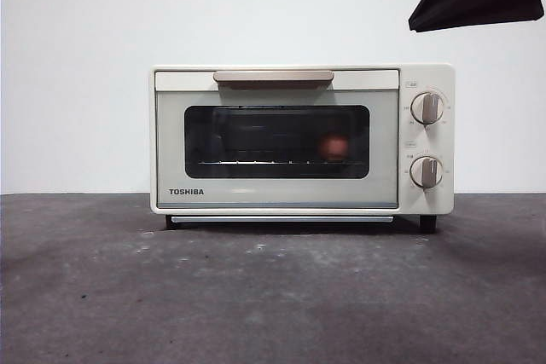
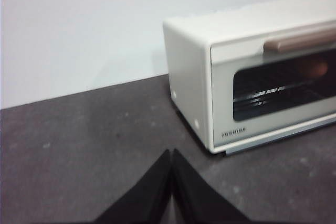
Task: Eggoven
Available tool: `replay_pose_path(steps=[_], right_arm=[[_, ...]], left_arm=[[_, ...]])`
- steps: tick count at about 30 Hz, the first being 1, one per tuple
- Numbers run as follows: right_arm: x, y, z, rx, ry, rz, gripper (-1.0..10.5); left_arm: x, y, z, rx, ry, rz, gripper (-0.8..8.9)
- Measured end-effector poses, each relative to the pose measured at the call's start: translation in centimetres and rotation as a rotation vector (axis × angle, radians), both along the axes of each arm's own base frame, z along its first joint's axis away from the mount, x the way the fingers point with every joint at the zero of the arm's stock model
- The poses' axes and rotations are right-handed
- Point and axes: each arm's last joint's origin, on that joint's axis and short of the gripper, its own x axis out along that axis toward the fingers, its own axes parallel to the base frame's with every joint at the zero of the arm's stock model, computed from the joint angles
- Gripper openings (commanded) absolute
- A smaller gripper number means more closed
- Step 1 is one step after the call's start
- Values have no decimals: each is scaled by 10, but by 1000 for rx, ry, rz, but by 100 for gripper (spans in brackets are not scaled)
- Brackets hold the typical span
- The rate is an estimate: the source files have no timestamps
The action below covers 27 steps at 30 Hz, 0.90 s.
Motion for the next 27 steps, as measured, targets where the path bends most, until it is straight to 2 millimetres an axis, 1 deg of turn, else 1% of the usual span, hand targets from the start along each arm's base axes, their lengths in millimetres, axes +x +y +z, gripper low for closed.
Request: replay_pose_path(steps=[5,11,16,27], right_arm=[[0,0,0,0,0,0,4],[0,0,0,0,0,0,4],[0,0,0,0,0,0,4],[0,0,0,0,0,0,4]], left_arm=[[-7,1,-30,1,0,9,8],[-11,1,-54,3,62,9,8],[-14,1,-59,3,99,10,8],[-14,1,-59,-48,116,16,8]])
